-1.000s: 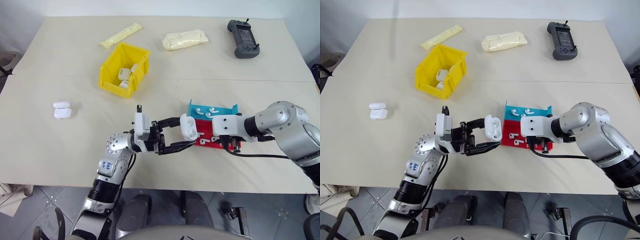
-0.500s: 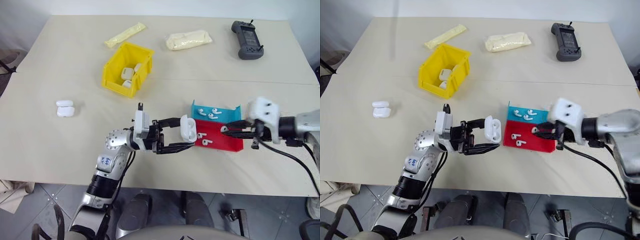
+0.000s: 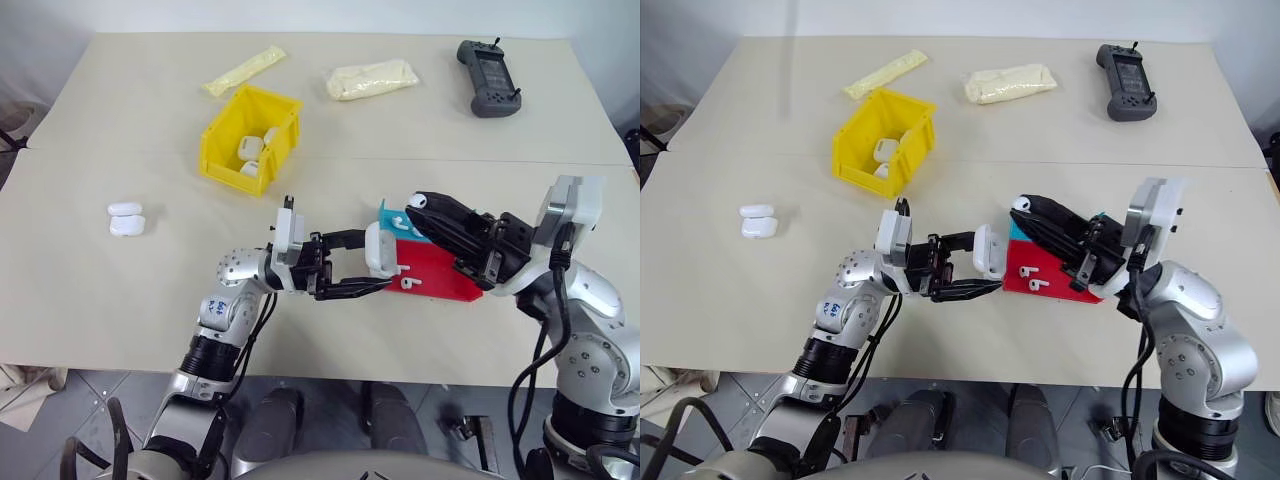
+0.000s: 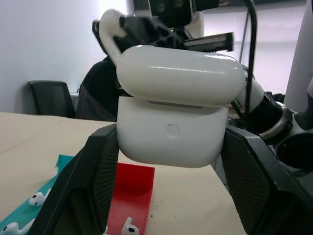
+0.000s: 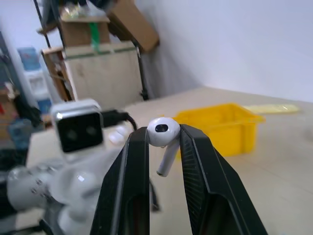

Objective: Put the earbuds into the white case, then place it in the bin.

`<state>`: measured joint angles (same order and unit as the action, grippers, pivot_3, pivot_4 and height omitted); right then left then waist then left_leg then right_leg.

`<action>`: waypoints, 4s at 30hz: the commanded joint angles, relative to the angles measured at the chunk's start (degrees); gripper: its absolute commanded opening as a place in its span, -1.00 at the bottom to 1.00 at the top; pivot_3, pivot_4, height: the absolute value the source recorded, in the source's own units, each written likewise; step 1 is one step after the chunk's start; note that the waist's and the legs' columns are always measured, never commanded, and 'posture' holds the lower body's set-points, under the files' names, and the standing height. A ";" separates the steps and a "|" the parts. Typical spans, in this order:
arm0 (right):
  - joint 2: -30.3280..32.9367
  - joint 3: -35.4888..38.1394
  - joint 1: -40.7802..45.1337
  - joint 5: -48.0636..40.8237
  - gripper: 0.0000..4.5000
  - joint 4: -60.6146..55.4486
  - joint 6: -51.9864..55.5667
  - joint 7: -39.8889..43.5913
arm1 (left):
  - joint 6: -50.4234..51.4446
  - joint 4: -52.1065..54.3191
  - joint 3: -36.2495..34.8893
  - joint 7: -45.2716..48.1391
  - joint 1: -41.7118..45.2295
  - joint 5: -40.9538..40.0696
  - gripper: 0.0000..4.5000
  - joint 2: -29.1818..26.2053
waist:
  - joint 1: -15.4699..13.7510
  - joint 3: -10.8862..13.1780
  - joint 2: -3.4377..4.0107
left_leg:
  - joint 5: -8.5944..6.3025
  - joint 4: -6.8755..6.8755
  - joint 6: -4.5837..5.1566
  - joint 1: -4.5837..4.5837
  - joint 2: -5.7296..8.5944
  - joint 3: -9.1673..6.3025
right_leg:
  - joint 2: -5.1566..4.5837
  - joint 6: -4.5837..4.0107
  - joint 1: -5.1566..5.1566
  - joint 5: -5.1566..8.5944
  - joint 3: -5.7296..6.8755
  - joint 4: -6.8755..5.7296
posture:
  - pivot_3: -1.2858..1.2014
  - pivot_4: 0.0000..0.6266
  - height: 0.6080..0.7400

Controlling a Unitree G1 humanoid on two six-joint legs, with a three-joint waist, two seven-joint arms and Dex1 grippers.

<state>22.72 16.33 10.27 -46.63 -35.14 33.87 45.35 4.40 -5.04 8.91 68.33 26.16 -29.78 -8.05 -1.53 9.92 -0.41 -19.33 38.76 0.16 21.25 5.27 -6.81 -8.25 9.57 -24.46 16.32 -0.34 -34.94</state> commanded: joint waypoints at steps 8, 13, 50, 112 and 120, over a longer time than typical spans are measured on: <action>-0.79 -4.92 -1.89 -3.57 -0.73 -1.51 -2.32 -2.10 | 1.34 2.52 -1.30 -0.65 0.40 -1.45 0.23 0.17 | 0.14 0.00 0.00 | 0.00 -0.03 0.00 0.00 -0.01 0.01 | 0.01 0.00 -0.01 0.00 0.00 -0.02 | 0.03 -0.52 1.00; -1.34 -6.66 -2.64 -2.32 -0.73 0.07 -4.31 -2.27 | 1.62 3.07 -1.45 -1.16 0.36 -1.51 0.23 0.35 | 0.14 0.00 0.00 | 0.00 -0.03 0.00 0.00 -0.01 0.01 | 0.01 0.00 -0.01 0.00 0.00 -0.01 | 0.03 -0.52 1.00; 4.44 -9.89 -0.49 -3.83 0.82 7.80 -5.83 0.03 | -0.13 2.78 -2.45 -2.21 2.14 -0.97 0.23 2.25 | 0.12 0.00 0.00 | 0.00 -0.04 0.00 0.00 0.00 0.02 | 0.02 -0.01 -0.01 0.00 -0.01 0.04 | 0.03 -0.52 1.00; 46.89 -37.87 25.52 18.17 0.99 -2.67 23.19 9.79 | -5.61 3.45 -3.39 -6.83 -4.64 0.69 0.23 1.92 | -1.34 0.02 0.04 | -0.13 0.17 0.20 0.24 0.01 0.16 | -0.07 0.18 -0.05 -0.10 0.01 0.40 | 0.03 -0.52 1.00; 45.15 -44.33 30.82 27.53 0.27 1.76 20.36 15.08 | -5.59 4.22 -3.55 -7.61 -5.44 0.55 0.23 1.33 | -1.28 0.02 0.04 | -0.14 0.18 0.21 0.26 0.03 0.17 | -0.07 0.18 -0.08 -0.10 0.01 0.38 | 0.03 -0.52 1.00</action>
<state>68.31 -27.96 40.04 -20.69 -33.11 55.36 59.23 -0.32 -2.96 5.55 60.94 20.77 -28.73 -6.77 -2.81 9.93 -0.36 -19.46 38.94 0.37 21.50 5.30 -6.64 -8.31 9.75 -24.54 16.21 -0.33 -34.58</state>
